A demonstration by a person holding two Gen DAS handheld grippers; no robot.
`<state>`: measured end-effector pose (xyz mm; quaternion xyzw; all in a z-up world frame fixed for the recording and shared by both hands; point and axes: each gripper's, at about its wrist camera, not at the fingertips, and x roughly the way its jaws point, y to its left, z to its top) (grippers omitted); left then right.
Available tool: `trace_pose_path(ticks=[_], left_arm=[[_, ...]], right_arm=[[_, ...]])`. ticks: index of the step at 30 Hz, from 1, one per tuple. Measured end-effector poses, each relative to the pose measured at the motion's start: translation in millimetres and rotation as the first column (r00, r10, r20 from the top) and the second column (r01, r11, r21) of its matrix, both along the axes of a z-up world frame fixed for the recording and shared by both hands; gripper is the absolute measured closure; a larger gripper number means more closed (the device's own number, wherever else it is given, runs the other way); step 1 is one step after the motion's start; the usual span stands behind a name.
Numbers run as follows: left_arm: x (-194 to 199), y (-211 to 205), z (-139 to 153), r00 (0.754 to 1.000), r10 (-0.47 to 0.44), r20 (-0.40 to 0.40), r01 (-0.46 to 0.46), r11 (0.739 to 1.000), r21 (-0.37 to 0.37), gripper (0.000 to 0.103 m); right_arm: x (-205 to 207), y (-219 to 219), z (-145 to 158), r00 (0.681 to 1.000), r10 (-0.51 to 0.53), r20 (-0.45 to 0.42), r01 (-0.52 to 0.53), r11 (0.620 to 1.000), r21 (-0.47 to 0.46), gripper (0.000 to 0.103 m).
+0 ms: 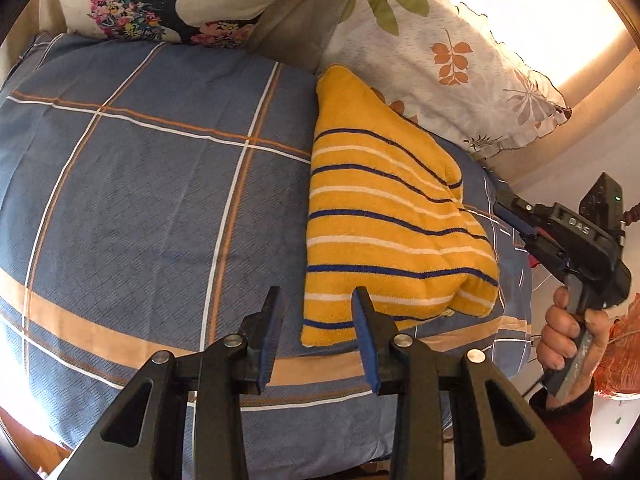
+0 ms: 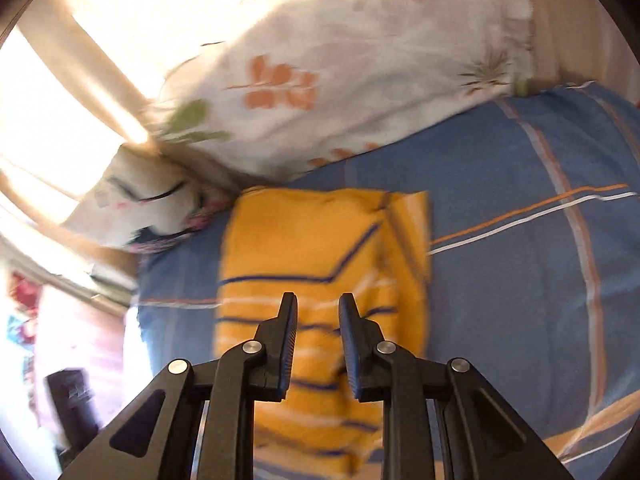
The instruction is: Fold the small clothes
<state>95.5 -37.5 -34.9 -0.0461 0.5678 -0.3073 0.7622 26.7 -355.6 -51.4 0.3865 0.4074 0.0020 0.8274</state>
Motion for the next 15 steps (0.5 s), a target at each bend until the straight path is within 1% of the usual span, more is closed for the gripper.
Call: trace_pose_path(ticks=[1,2,3,4,5,6,7,8,9,11,13,15], left_arm=[[-0.2,-5.6,-1.7,1.0,-0.003,-0.005,0.003,1.0,-0.001,0.069],[-0.2,-10.4,-4.0,1.0,-0.007,-0.014,0.007,1.0,-0.006,0.069],[-0.3,-14.4,-5.9,1.0,-0.01,-0.024,0.01,1.0,-0.01,0.069],[-0.4,-17.3,-6.9,0.999,-0.014,-0.031,0.014,1.0,-0.011,0.069],[-1.6,-20.4,-7.7,0.999,-0.024,-0.033,0.024,1.0,-0.009,0.069],[-2.7,-24.0,-6.9,0.999,-0.037,-0.027,0.037,0.999,-0.005,0.069],[-3.9,-27.3,-5.3,0.999,-0.05,-0.013,0.05,0.999,0.002,0.069],[-4.7,-30.8,-3.5,0.998,-0.061,0.004,0.061,0.998,0.011,0.068],[-5.1,-34.6,-2.2,0.997,-0.071,0.019,0.071,0.997,0.021,0.066],[-3.7,-43.7,-2.9,0.995,-0.091,0.037,0.089,0.995,0.039,0.055],[-1.3,-53.0,-9.9,0.993,-0.108,0.039,0.106,0.993,0.059,0.054],[1.9,-60.5,-22.7,0.994,-0.109,0.012,0.108,0.991,0.083,0.054]], right_arm=[[0.8,9.5,1.0,0.999,0.036,0.022,-0.036,0.999,0.03,0.08],[2.5,21.5,-2.4,0.996,0.083,0.025,-0.084,0.995,0.059,0.08],[4.7,31.1,-9.2,0.993,0.118,0.008,-0.118,0.99,0.074,0.08],[6.8,39.5,-21.9,0.988,0.149,-0.033,-0.146,0.986,0.077,0.08],[8.2,44.5,-32.1,0.984,0.155,-0.089,-0.15,0.987,0.053,0.083],[7.8,46.0,-46.5,0.976,0.134,-0.174,-0.137,0.99,-0.005,0.088],[4.8,44.6,-58.3,0.968,0.112,-0.227,-0.126,0.991,-0.05,0.103],[-0.4,40.6,-68.1,0.963,0.081,-0.259,-0.105,0.991,-0.08,0.103],[-6.4,35.3,-74.6,0.963,0.06,-0.261,-0.079,0.995,-0.063,0.103],[-15.6,27.9,-79.3,0.97,0.04,-0.24,-0.04,0.999,0.005,0.103],[-16.5,30.6,-77.4,0.97,0.044,-0.238,-0.047,0.999,-0.007,0.103],[-17.5,37.6,-74.5,0.969,0.049,-0.24,-0.059,0.998,-0.037,0.103]])
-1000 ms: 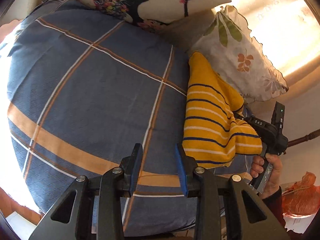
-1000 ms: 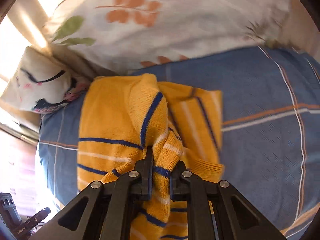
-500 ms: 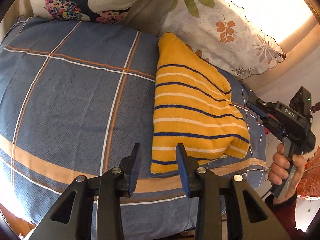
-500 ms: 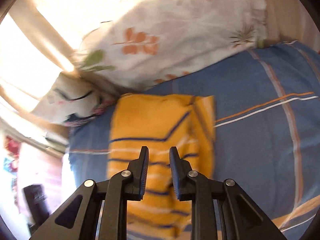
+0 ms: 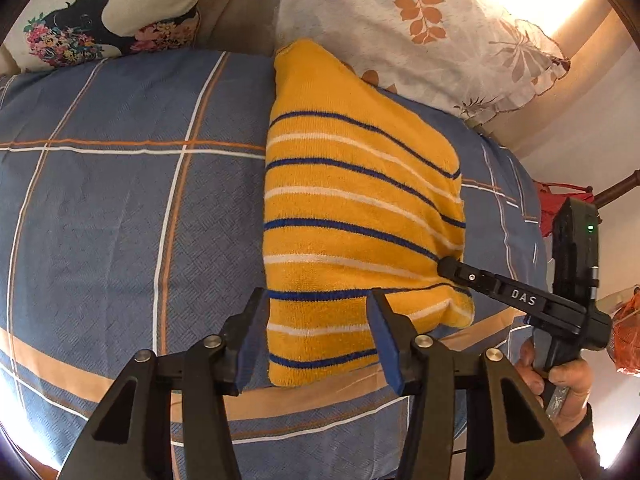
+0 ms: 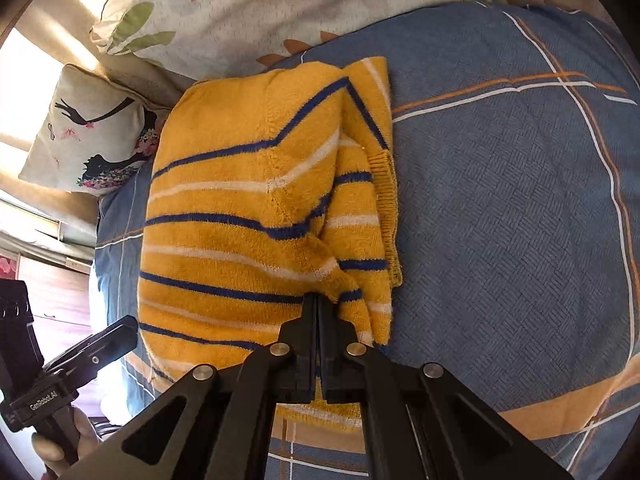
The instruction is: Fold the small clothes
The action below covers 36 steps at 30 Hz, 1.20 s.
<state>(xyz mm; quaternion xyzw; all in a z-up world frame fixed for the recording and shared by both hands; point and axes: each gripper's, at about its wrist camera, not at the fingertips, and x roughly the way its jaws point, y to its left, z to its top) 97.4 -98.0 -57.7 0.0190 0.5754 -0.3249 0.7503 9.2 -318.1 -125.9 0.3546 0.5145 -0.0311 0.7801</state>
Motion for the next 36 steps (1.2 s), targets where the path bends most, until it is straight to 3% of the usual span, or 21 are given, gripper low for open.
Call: trace_pose_path(ticks=[5,7,9,13,16,19,22,25,29,32,36], left_arm=[[-4.0,0.6,-28.7,0.996,0.024,-0.082,-0.022,0.999,0.032,0.054],[-7.0,6.0,-35.4,0.995,0.033,-0.096,-0.029,0.999,0.041,0.053],[-9.3,12.5,-40.9,0.993,0.042,-0.11,-0.038,0.999,0.039,0.053],[-13.6,22.8,-43.6,0.989,0.062,-0.131,-0.061,0.998,0.013,0.052],[-22.0,28.9,-32.4,0.996,0.048,-0.079,-0.048,0.999,0.002,0.053],[-31.1,38.2,-16.1,0.999,0.042,-0.004,-0.042,0.999,-0.011,0.053],[-38.9,46.9,3.6,0.993,0.053,0.104,-0.053,0.999,0.0,0.052],[-48.3,54.9,22.3,0.971,0.068,0.228,-0.076,0.997,0.027,0.051],[-58.8,53.3,42.6,0.927,0.074,0.369,-0.104,0.993,0.061,0.047],[-64.9,45.3,50.1,0.91,0.065,0.41,-0.103,0.992,0.072,0.038],[-76.1,31.8,54.6,0.909,0.044,0.415,-0.085,0.993,0.08,0.035]], right_arm=[[-2.4,7.4,4.7,0.995,0.099,0.001,-0.099,0.991,-0.092,0.103],[-8.4,1.4,20.1,0.999,0.04,0.009,-0.039,0.994,-0.099,0.103],[-13.7,-3.5,47.4,0.996,0.002,0.089,0.01,0.99,-0.14,0.099],[10.7,-8.2,74.9,0.989,-0.01,0.15,0.037,0.983,-0.178,0.057],[40.3,-5.0,64.4,0.992,-0.005,0.126,0.027,0.984,-0.177,0.057],[67.2,-8.3,29.2,0.999,-0.021,0.035,0.026,0.99,-0.139,0.057],[76.6,-14.7,13.3,0.999,-0.052,0.003,0.052,0.982,-0.182,0.052],[63.7,-18.3,24.9,0.996,-0.083,0.038,0.088,0.984,-0.154,0.052],[32.3,-10.2,46.9,0.994,-0.08,0.077,0.095,0.971,-0.218,0.051],[3.5,-2.5,55.6,0.992,-0.092,0.085,0.111,0.96,-0.256,0.051],[-32.9,6.2,57.9,0.99,-0.122,0.068,0.137,0.947,-0.29,0.051]])
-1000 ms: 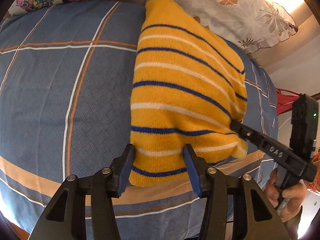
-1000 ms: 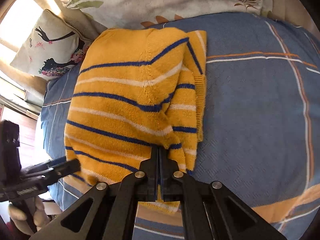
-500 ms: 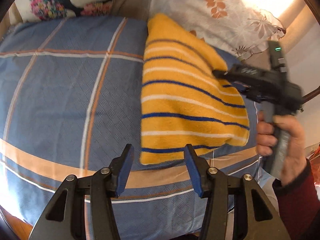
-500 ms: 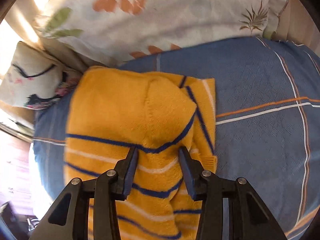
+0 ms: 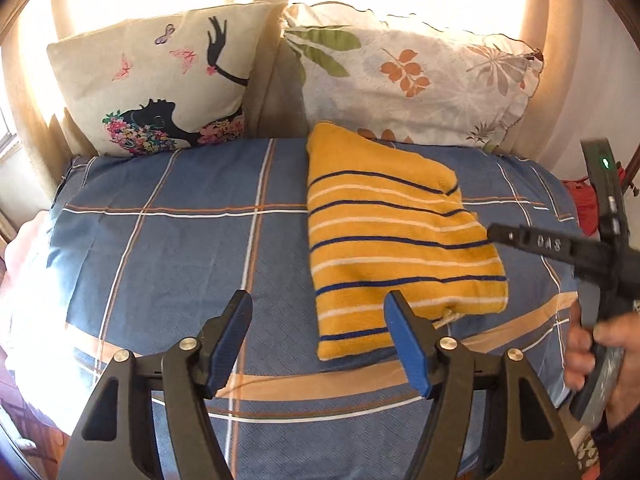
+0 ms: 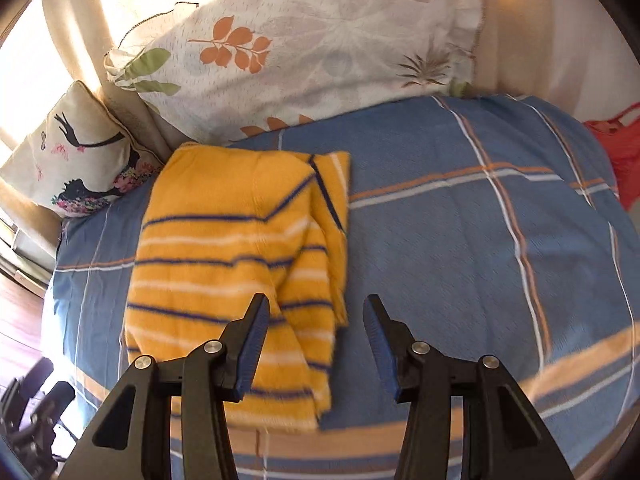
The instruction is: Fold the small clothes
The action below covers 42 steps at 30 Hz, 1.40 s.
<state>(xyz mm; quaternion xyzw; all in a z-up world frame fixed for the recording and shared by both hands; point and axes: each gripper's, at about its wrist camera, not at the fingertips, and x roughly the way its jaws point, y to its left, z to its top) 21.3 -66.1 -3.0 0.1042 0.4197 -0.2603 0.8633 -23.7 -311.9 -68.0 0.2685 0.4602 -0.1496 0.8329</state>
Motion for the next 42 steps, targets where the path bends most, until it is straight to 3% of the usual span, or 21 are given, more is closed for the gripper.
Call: trace_pose_path(ticks=[7,13,20,24,28,35,42], left_arm=[[-31.2,-20.6,3.2,0.999,-0.045,0.016,0.045,0.999,0.0,0.034],[-57.2,-25.3,19.6,0.992,-0.034,0.123,0.035,0.999,-0.003,0.03],[-83.1,-9.9,56.9,0.942,0.049,0.332,-0.029,0.998,-0.064,0.005],[-90.1,1.2,73.6,0.914,0.116,0.39,-0.092,0.992,-0.082,0.003],[-89.3,11.4,79.6,0.91,0.149,0.387,-0.118,0.988,-0.102,0.003],[-71.3,15.5,51.5,0.958,0.147,0.247,-0.137,0.989,-0.057,0.0],[-59.3,18.1,23.9,0.979,0.151,0.138,-0.152,0.988,-0.007,0.0]], right_arm=[[-60.6,8.8,-0.2,1.0,-0.025,-0.016,0.025,1.0,-0.016,0.051],[-95.6,17.7,-4.0,0.999,-0.03,-0.033,0.03,1.0,-0.01,0.05],[-101.0,37.4,6.9,1.0,0.025,0.006,-0.025,0.999,-0.026,0.05],[-96.3,48.8,20.2,0.997,0.063,0.04,-0.06,0.996,-0.066,0.05],[-92.7,59.9,28.5,0.994,0.092,0.062,-0.086,0.991,-0.099,0.048],[-87.8,83.4,22.3,0.989,0.142,0.027,-0.137,0.981,-0.134,0.048],[-84.5,96.0,12.5,0.986,0.166,-0.017,-0.167,0.975,-0.145,0.047]])
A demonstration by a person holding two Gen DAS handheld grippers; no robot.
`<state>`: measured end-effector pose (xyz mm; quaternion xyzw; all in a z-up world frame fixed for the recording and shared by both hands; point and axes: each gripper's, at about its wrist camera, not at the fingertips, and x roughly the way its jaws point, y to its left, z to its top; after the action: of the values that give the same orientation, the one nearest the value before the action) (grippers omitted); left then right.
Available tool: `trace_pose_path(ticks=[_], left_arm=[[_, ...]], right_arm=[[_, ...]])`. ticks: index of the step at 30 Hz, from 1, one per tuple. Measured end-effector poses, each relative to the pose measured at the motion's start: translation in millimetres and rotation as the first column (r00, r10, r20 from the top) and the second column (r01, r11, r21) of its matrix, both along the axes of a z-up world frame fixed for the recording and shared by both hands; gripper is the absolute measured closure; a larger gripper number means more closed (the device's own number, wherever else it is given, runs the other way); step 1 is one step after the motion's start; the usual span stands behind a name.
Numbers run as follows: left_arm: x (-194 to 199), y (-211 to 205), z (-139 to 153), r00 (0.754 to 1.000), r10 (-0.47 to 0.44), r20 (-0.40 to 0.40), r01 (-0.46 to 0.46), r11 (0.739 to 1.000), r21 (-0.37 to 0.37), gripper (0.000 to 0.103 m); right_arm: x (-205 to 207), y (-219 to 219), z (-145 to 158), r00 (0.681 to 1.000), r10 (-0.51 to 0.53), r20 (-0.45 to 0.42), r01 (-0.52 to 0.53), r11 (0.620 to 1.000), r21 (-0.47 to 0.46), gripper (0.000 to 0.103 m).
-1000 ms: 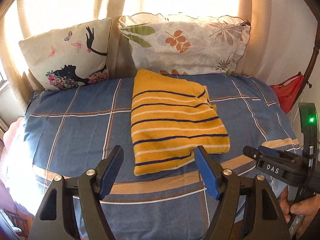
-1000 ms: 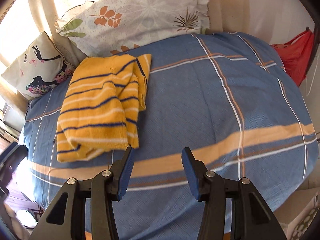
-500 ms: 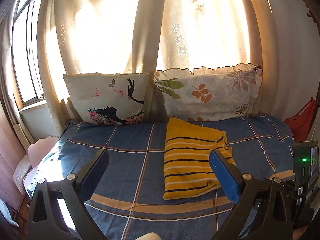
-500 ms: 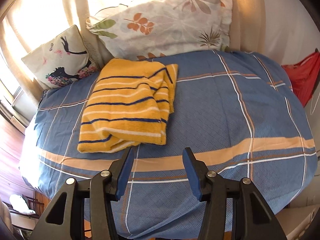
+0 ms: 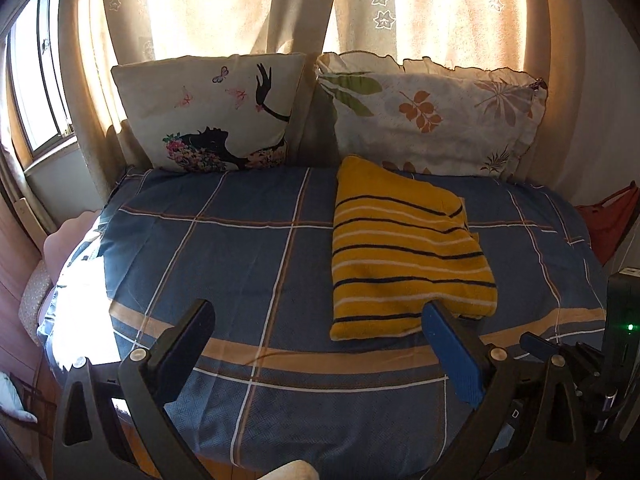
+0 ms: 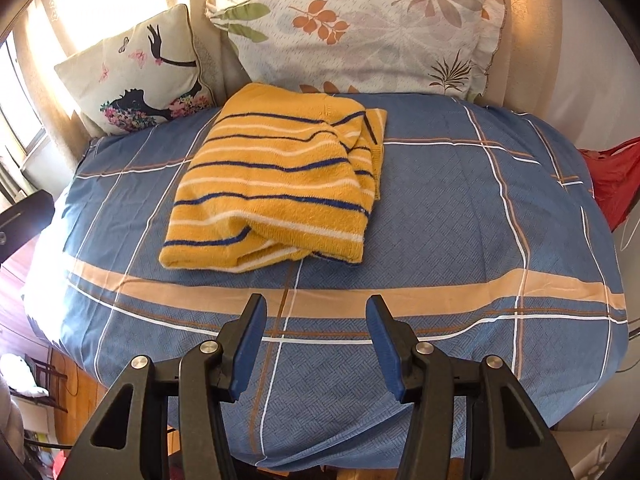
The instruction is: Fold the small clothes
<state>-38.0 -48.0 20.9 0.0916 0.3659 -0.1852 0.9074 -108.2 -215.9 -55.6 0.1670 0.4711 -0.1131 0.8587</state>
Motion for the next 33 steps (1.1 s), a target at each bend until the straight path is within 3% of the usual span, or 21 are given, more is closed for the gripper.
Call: trace_pose_path(ticks=[20,33], left_arm=[[10.9,3.5,-14.3,0.997,-0.011,-0.075,0.014,0.999,0.034,0.0],[16.1,-15.4,-31.0,0.989,-0.039,-0.142,0.047,0.998,0.052,0.0]], right_arm=[[19.0,7.8,-7.7,1.0,0.007,-0.018,-0.007,1.0,-0.001,0.045],[19.4,-5.0,-18.9,0.999,-0.028,-0.043,0.028,1.0,0.014,0.043]])
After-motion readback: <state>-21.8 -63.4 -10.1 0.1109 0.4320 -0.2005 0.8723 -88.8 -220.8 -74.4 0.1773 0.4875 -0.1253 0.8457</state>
